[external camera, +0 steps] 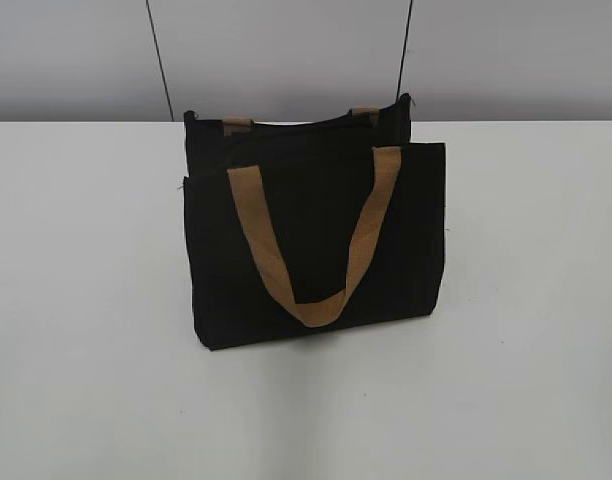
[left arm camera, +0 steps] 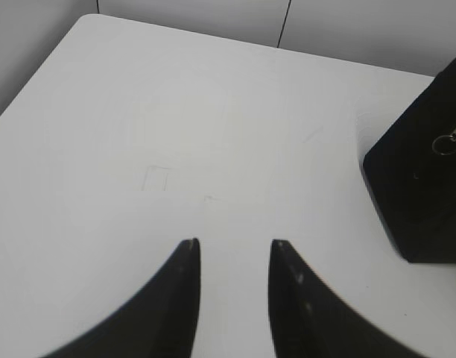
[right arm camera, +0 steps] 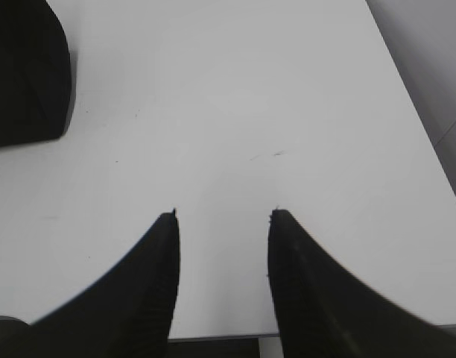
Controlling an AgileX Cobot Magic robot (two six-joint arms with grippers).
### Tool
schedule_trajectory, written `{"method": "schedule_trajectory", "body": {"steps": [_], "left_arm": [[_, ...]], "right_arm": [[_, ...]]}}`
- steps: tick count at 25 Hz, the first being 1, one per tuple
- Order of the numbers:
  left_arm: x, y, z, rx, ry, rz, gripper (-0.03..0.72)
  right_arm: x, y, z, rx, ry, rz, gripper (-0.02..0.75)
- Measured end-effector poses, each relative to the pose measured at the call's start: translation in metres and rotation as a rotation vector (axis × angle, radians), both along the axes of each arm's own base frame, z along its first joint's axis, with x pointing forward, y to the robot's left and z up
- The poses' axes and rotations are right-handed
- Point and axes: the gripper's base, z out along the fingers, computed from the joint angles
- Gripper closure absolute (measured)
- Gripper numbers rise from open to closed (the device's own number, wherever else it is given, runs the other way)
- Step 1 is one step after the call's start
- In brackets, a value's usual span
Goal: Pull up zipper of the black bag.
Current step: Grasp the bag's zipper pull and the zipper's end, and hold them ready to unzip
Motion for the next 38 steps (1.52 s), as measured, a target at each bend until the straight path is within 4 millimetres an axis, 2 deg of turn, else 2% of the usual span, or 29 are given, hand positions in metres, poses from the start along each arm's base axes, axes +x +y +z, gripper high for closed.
{"method": "schedule_trajectory", "body": {"steps": [18, 21, 26, 31, 34, 38], "left_arm": [[0.0, 0.0, 0.0, 0.0, -0.001, 0.0, 0.449], [0.005, -0.001, 0.006, 0.008, -0.012, -0.017, 0.449], [0.024, -0.011, 0.034, 0.044, -0.221, -0.132, 0.427], [0.057, -0.018, 0.049, 0.032, -0.284, -0.191, 0.321], [0.077, -0.022, 0.051, 0.018, -0.321, -0.217, 0.254], [0.104, -0.024, 0.04, -0.001, -0.333, -0.206, 0.225]], "right_arm": [[0.0, 0.0, 0.0, 0.0, 0.0, 0.0, 0.422], [0.0, 0.0, 0.0, 0.0, 0.0, 0.0, 0.422], [0.0, 0.0, 0.0, 0.0, 0.0, 0.0, 0.422], [0.0, 0.0, 0.0, 0.0, 0.0, 0.0, 0.422], [0.0, 0.0, 0.0, 0.0, 0.0, 0.0, 0.422], [0.0, 0.0, 0.0, 0.0, 0.0, 0.0, 0.422]]}}
